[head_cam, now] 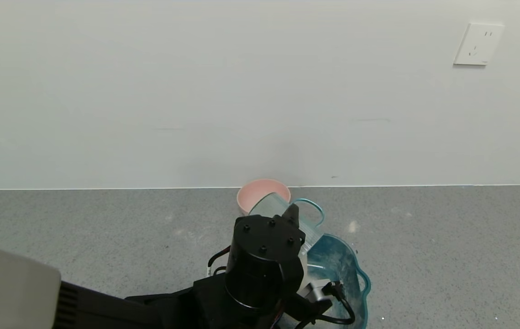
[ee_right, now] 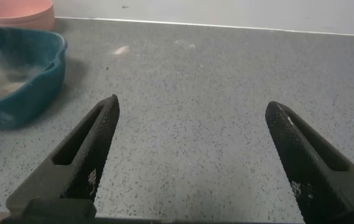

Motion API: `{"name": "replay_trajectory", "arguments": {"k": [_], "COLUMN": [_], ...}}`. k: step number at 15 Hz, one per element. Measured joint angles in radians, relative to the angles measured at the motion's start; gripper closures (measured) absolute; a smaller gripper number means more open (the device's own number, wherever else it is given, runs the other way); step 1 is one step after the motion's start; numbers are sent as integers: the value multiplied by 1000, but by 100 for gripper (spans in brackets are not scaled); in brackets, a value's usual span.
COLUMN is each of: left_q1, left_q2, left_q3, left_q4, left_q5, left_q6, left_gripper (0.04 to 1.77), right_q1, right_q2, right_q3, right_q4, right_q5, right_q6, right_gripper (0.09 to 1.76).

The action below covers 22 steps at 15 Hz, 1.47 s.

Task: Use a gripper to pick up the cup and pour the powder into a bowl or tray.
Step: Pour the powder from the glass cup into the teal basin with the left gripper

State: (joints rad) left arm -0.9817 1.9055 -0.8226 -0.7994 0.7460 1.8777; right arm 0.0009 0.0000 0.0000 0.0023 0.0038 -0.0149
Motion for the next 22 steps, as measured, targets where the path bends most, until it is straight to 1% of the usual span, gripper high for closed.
{"name": "replay_trajectory", "arguments": {"k": [22], "left_q1": [0], "left_q2": [0], "left_q3": [20], "left_q4": [-14], "left_q5": [1], "left_q6": [-3], "left_gripper": [55], "right_q1": [0], "right_q2": [0], "right_q3": [0], "right_q4": [0], "right_q5": [0], "right_q6": [0], "right_gripper": [14]}}
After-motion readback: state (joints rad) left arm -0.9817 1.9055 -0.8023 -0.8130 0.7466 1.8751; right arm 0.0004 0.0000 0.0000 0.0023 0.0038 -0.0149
